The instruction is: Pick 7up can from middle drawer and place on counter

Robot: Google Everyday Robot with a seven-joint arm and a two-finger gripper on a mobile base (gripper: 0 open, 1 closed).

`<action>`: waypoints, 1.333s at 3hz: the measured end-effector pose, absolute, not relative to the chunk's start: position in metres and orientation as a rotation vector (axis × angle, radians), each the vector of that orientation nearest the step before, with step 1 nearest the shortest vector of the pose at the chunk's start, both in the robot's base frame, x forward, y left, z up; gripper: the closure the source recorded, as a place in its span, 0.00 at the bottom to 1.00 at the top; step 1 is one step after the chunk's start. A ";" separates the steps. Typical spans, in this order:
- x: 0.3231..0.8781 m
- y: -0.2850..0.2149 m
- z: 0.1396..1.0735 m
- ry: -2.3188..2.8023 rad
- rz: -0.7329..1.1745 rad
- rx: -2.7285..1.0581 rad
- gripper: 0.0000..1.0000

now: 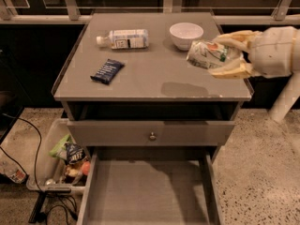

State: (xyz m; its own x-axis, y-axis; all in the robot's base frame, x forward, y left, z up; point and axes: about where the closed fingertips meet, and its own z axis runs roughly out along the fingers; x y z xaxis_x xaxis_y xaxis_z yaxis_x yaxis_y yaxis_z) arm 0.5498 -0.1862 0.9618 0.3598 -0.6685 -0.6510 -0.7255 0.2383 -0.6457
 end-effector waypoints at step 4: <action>0.679 -0.133 0.884 1.560 0.157 -1.500 1.00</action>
Offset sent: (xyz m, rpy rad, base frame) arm 0.1490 0.0550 -0.0567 -0.1018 0.1492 -0.0574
